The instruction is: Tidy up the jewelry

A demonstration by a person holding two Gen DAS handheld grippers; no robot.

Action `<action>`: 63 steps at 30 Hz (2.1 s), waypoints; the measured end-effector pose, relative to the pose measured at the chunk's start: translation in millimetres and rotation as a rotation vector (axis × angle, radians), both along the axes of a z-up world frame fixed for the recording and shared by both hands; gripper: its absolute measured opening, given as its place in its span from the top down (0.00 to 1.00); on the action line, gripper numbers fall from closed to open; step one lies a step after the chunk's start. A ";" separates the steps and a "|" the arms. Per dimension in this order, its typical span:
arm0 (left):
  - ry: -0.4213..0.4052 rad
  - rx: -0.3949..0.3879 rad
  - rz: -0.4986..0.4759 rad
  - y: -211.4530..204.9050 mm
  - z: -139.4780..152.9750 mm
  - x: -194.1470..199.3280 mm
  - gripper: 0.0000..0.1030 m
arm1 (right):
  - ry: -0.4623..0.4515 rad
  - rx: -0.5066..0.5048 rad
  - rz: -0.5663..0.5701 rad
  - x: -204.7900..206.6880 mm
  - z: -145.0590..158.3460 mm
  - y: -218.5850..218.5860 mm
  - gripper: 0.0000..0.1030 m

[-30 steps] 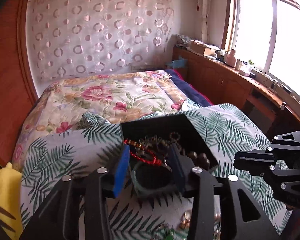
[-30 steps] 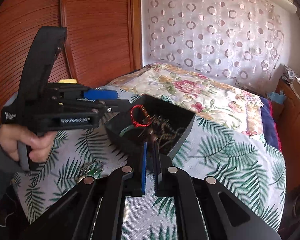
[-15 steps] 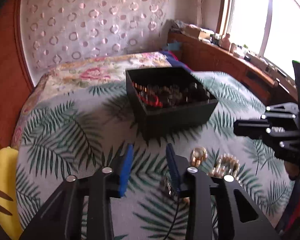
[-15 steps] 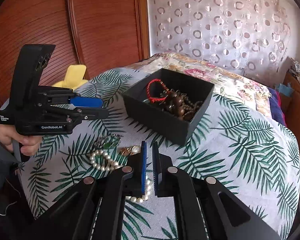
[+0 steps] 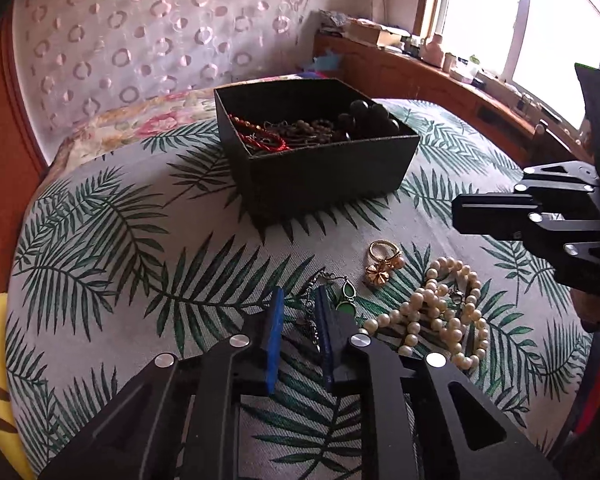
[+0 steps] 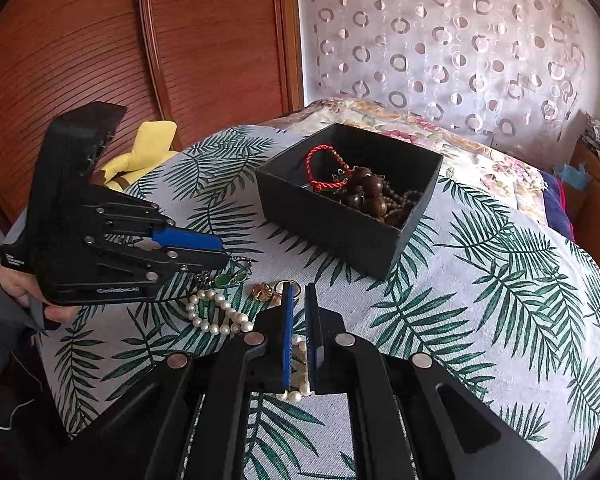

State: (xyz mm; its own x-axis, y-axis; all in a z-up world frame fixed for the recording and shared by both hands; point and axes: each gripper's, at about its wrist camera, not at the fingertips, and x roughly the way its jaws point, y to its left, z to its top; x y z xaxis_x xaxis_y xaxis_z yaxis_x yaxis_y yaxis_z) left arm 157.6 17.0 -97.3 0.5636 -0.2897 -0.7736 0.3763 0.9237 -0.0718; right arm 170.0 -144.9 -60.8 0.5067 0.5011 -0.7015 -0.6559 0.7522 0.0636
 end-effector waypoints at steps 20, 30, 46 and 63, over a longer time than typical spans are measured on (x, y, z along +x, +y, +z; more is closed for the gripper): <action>-0.144 -0.050 0.045 10.6 45.6 -31.2 0.97 | 0.037 -0.011 0.006 13.1 -12.1 5.0 0.93; -0.192 -0.082 0.056 14.5 62.5 -43.1 0.97 | 0.086 -0.029 0.033 25.4 -21.1 19.4 0.93; -0.183 -0.085 0.067 19.9 56.5 -45.3 0.97 | 0.081 -0.102 0.051 21.5 -31.6 30.2 0.69; -0.187 -0.086 0.068 20.5 57.0 -45.2 0.97 | 0.041 -0.165 0.053 21.1 -31.3 39.6 0.80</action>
State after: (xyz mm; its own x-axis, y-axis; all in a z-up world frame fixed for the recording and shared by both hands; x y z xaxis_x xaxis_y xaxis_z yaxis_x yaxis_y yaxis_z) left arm 112.4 37.5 -40.3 0.7153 -0.3065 -0.6280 0.3275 0.9409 -0.0862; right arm 191.0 -105.3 -92.2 0.4522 0.4023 -0.7960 -0.6941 0.7192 -0.0307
